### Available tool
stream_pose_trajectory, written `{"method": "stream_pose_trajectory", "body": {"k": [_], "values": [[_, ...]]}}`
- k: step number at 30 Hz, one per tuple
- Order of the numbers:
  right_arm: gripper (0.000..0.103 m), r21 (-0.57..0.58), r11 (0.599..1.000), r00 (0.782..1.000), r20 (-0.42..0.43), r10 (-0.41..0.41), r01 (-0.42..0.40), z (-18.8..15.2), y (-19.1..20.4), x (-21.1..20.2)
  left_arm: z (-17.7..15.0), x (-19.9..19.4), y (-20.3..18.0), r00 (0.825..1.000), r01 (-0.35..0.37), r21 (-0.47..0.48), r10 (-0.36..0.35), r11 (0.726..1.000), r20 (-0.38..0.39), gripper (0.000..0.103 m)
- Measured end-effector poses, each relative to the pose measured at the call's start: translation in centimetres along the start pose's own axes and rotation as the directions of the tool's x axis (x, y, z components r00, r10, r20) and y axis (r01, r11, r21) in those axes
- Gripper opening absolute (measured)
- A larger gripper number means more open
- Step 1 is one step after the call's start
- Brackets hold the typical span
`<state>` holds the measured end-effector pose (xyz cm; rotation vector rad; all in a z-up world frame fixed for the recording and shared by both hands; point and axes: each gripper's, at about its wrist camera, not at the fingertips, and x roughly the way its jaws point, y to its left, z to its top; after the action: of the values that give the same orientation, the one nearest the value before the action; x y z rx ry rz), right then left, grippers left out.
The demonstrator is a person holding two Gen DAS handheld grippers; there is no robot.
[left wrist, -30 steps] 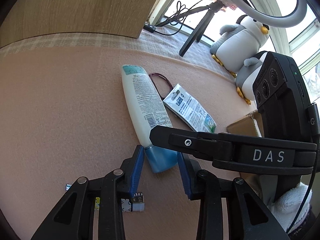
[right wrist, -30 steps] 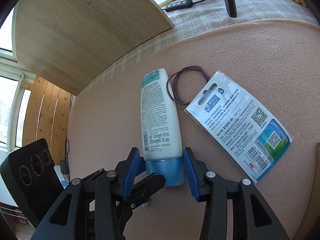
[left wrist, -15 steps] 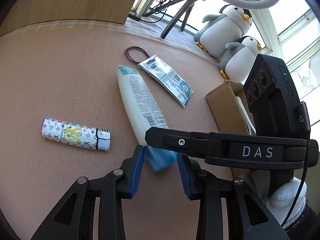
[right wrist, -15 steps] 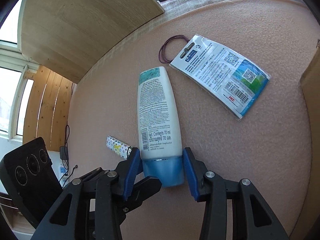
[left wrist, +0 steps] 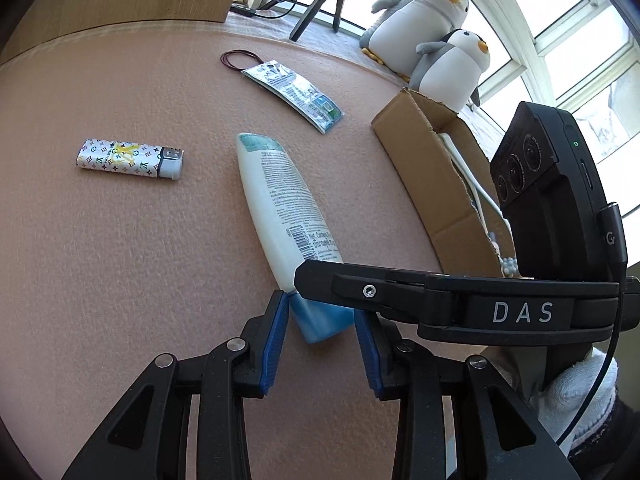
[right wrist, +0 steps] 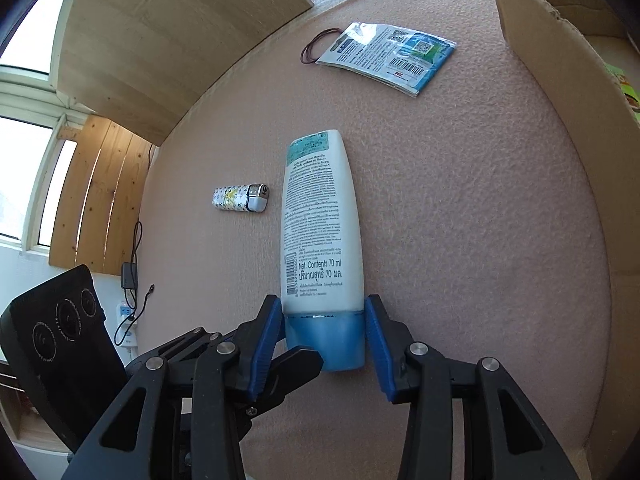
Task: Organize objects
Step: 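Close the right gripper on the lotion bottle cap and lift it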
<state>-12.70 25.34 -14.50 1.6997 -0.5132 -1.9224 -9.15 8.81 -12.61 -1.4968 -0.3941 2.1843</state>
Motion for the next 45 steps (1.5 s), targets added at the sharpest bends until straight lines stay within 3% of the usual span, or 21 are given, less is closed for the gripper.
{"method": "stream_pose_trajectory", "body": {"k": [7, 18, 20, 29, 39, 42, 45], "values": [[0.039, -0.029, 0.999, 1.000, -0.011, -0.015, 0.015, -1.7, -0.1, -0.4, -1.0, 0.5, -0.3, 1.000, -0.019, 0.006, 0.019, 1.000, -0.017, 0.040], [0.036, -0.061, 0.997, 0.999, 0.015, -0.045, 0.045, -1.4, 0.2, -0.7, -0.4, 1.3, -0.1, 1.000, 0.000, 0.000, 0.000, 1.000, -0.023, 0.042], [0.036, -0.078, 0.996, 0.999, 0.002, -0.050, 0.050, -1.1, 0.2, -0.5, -0.2, 1.7, 0.1, 0.999, 0.000, -0.015, -0.001, 1.000, -0.040, 0.054], [0.043, -0.077, 0.996, 0.999, 0.013, -0.049, 0.050, 1.1, 0.1, 0.2, 2.2, 2.2, 0.6, 0.999, -0.042, -0.010, 0.042, 0.999, -0.003, 0.062], [0.044, -0.095, 0.993, 0.998, 0.017, -0.064, 0.065, 4.1, 0.2, 0.8, 4.1, 3.3, 1.2, 1.000, -0.022, -0.014, 0.023, 1.000, 0.006, 0.061], [0.044, -0.114, 0.992, 0.998, 0.003, -0.063, 0.063, 4.2, 0.4, 0.9, 4.1, 3.6, 1.1, 1.000, -0.013, -0.018, 0.014, 1.000, 0.005, 0.052], [0.037, -0.118, 0.991, 0.998, -0.006, -0.059, 0.058, 4.2, 0.5, 1.1, 4.1, 3.7, 0.9, 1.000, -0.023, -0.017, 0.023, 1.000, 0.006, 0.052]]}}
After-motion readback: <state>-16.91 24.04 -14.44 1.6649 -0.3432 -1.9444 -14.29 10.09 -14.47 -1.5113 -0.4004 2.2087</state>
